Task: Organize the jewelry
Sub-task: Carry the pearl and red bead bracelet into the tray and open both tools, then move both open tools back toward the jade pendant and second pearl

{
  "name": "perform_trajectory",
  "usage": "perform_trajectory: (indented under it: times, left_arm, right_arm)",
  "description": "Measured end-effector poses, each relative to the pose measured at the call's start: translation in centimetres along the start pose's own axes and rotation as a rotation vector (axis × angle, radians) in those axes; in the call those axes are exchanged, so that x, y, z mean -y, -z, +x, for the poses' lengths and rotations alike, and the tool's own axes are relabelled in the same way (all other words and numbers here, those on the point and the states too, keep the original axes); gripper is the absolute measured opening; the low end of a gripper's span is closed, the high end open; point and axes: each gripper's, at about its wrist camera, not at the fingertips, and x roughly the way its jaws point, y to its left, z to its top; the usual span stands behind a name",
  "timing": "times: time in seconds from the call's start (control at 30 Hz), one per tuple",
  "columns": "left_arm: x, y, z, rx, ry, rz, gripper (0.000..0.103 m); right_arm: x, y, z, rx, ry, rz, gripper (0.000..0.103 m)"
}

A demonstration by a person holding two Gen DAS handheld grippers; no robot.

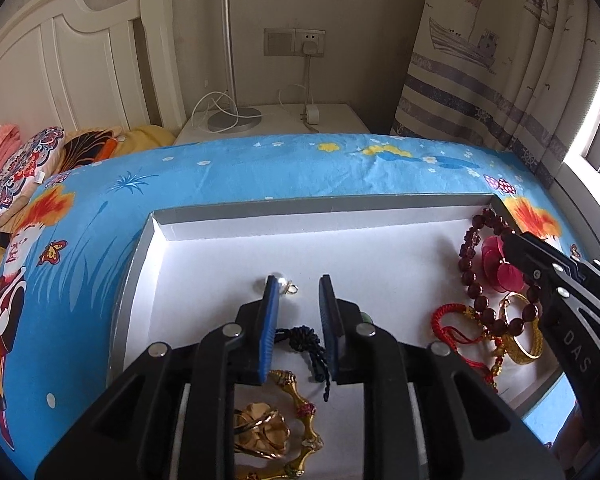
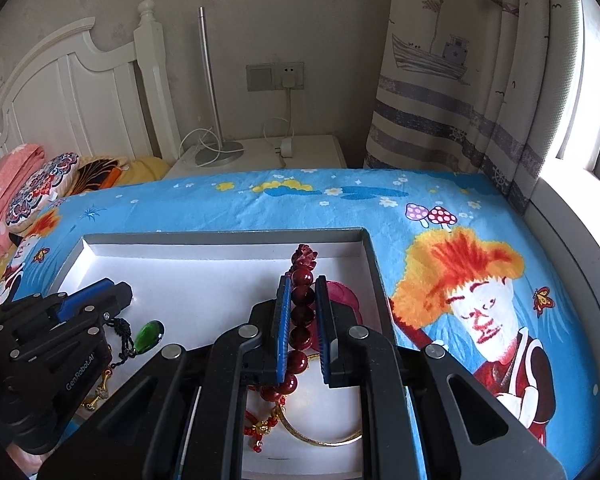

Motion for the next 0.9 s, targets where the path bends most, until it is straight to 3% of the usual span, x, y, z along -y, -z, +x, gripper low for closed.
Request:
perform_trajectory:
  times: [0.1, 0.2, 0.47, 0.9]
  left_arm:
    - [0.0, 0.2, 0.1, -0.004, 0.001, -0.001, 0.027]
    - [-0.1, 0.4, -0.1, -0.004, 0.002, -0.008, 0.028]
    - [-0.1, 0.8, -1.7, 0.018, 0.012, -0.023, 0.036]
    - [0.1, 3.0, -7.5, 0.089, 0.017, -0.05, 0.037]
  right_arm:
    - [0.1, 0.1, 0.2, -0.013, 0.007, 0.002, 0.02]
    - [0.2, 0.3, 0.2, -0.016, 0.005, 0.002, 0.042]
    - [0.1, 0.6, -0.7, -0.007, 0.003, 0.0, 0.05]
    - [0.7, 1.7, -5.0, 0.033, -0.023, 0.019, 0.06]
